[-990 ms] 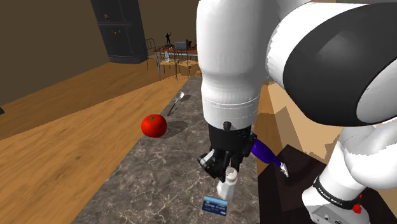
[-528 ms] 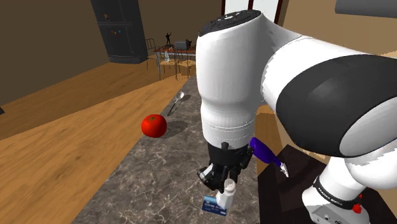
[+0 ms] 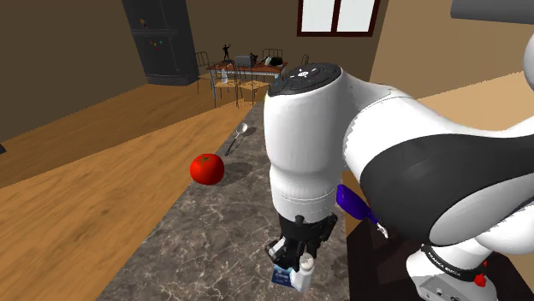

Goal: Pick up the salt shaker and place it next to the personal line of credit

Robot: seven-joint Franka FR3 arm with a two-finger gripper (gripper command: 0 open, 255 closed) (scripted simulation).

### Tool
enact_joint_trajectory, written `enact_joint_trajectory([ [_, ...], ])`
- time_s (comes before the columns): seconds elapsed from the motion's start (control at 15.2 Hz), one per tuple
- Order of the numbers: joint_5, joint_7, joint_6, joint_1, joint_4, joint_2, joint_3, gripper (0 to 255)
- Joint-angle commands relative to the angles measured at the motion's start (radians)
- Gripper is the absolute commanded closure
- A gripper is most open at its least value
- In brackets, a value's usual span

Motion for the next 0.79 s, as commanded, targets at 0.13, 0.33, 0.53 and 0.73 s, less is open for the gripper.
enact_joint_trajectory([
  [0.13, -0.002, 0.007, 0.058, 0.000, -0.045, 0.015, 0.014, 255],
  [0.33, -0.007, 0.014, 0.101, -0.002, -0.073, 0.032, 0.026, 255],
  [0.53, -0.015, 0.023, 0.145, -0.005, -0.099, 0.052, 0.038, 255],
  [0.73, -0.025, 0.034, 0.188, -0.010, -0.124, 0.075, 0.051, 255],
])
